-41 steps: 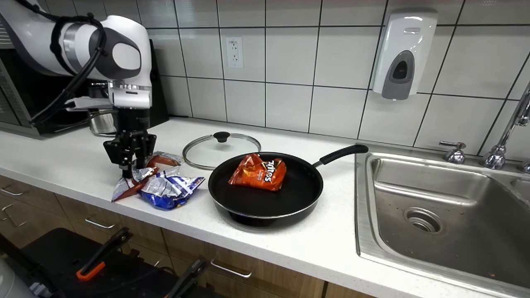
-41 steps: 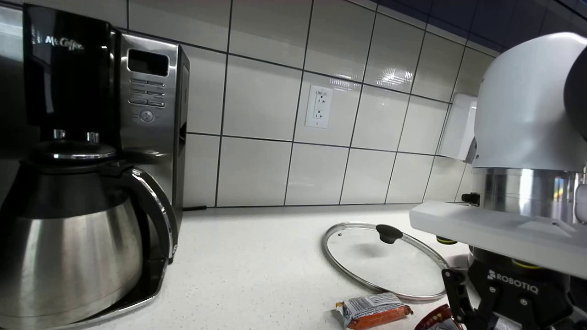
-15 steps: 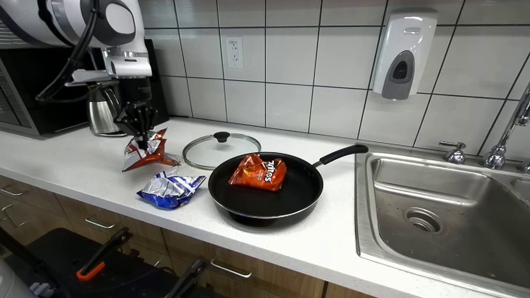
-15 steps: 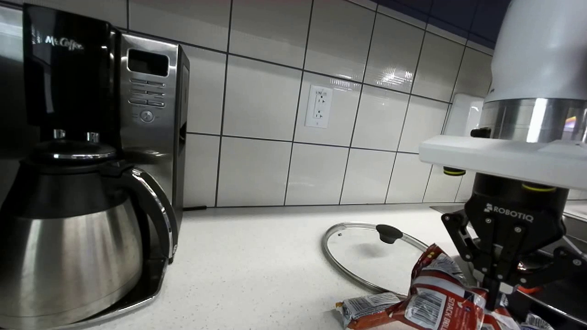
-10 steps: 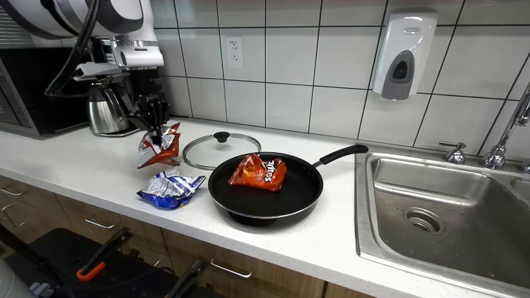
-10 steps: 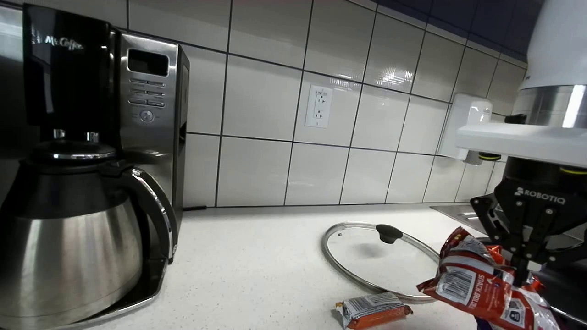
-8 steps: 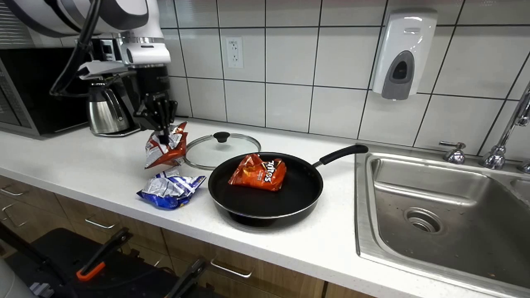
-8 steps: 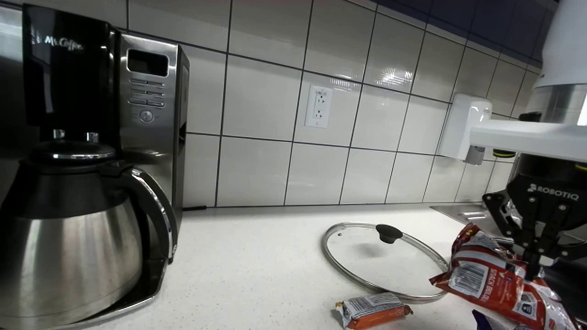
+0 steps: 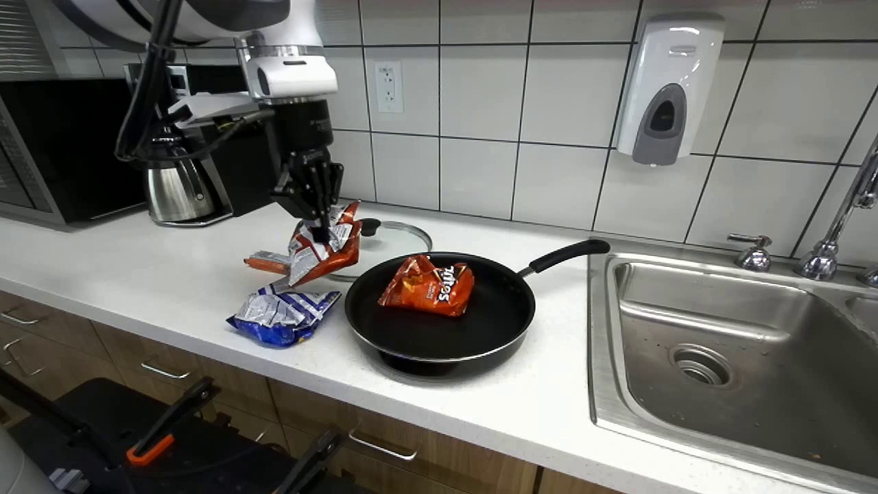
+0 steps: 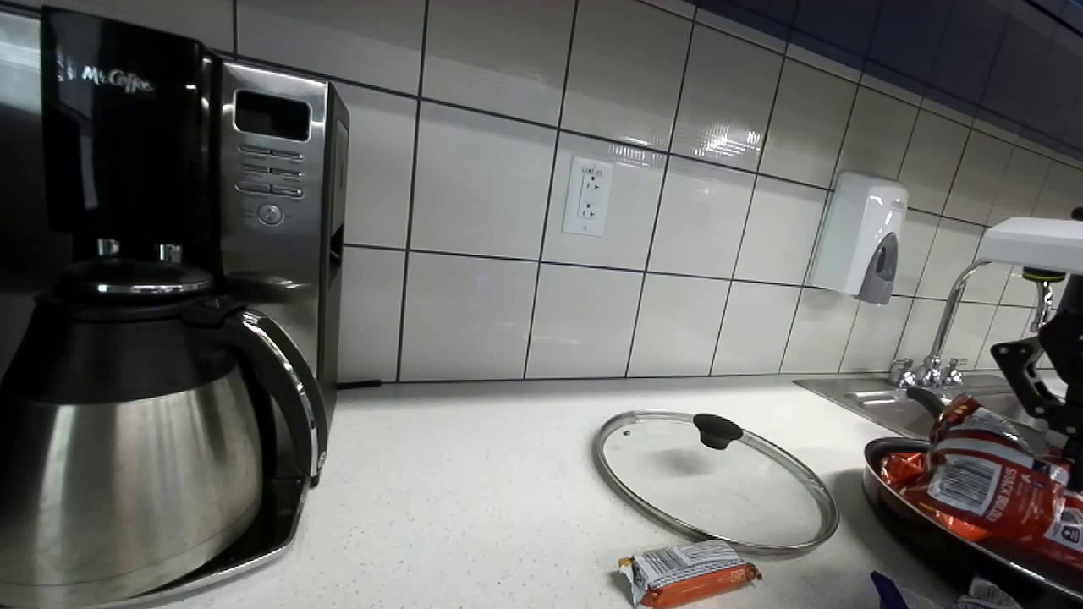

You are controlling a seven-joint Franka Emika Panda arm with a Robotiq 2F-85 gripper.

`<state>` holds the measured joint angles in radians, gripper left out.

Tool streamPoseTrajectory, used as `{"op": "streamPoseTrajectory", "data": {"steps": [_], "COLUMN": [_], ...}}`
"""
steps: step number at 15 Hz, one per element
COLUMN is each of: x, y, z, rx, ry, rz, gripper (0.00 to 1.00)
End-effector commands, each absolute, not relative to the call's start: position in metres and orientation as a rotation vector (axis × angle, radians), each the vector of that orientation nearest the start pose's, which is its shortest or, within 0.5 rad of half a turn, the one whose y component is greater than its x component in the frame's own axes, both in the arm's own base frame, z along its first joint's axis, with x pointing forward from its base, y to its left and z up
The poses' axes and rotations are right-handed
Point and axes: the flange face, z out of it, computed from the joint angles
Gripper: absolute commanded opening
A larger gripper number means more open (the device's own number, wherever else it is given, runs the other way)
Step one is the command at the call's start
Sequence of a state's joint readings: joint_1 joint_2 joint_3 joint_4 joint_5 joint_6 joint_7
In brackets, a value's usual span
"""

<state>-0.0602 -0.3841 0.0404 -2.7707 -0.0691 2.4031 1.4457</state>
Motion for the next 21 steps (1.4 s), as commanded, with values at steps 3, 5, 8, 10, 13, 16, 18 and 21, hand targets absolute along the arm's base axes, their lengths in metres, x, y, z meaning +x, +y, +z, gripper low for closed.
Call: {"op": "streamPoseTrajectory", "data": {"steps": [3,5,8,10,13,16,18,21], "x": [0.361,0.357,0.349,0.344,0.339,0.338,0.341,0.349], "y": [-0.071,-0.093,-0.122,-0.138,-0.159,-0.176,-0.187,-0.203], "z": [0.344,0.342,0.338,0.335,0.329,0.322,0.317,0.314], "rx": [-2.387,-2.371,-2.353,-2.344,-2.332,-2.307,-2.288,-2.269], "ry": [2.091,2.104,2.122,2.131,2.157,2.192,2.222,2.256], "rz": [-0.110,-0.103,-0.080,-0.069,-0.053,-0.034,-0.022,-0.015], "gripper": [0.00,0.00,0.00,0.00,0.00,0.00,0.00,0.00]}}
